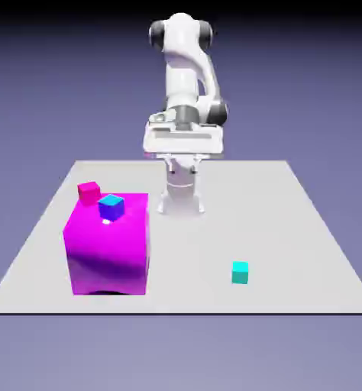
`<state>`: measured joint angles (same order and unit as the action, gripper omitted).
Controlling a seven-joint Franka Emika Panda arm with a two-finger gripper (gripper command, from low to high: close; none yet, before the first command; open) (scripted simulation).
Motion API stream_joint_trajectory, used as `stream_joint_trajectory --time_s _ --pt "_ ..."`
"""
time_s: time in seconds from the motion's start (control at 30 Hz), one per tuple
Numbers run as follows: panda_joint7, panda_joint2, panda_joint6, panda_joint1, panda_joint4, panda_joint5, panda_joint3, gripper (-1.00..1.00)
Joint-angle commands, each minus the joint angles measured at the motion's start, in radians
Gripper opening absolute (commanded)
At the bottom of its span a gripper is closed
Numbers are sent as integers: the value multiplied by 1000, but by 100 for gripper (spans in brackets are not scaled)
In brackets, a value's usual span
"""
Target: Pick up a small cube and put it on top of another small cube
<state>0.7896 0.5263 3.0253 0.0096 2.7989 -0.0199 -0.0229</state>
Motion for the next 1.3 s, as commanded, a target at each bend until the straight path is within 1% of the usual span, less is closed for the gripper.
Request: stream_joint_trajectory --time_s 0.0,0.63,0.67,0.9,0.93,0.97,1.0,1.23,1.27 --pt "40 -36 -10 -2 -9 -16 -19 0" --pt "804 -723 -193 -40 -184 -328 -379 0" --pt "804 -723 -193 -40 -184 -328 -379 0" --pt "981 -944 -41 165 -258 -548 -125 0" --pt "984 -947 -38 168 -259 -551 -121 0" --pt "984 -947 -38 168 -259 -551 -121 -100" --pt "984 -947 -38 168 -259 -551 -121 -100" --pt "807 -727 -191 -37 -186 -332 -375 -100" --pt "804 -723 -193 -40 -184 -328 -379 -100"
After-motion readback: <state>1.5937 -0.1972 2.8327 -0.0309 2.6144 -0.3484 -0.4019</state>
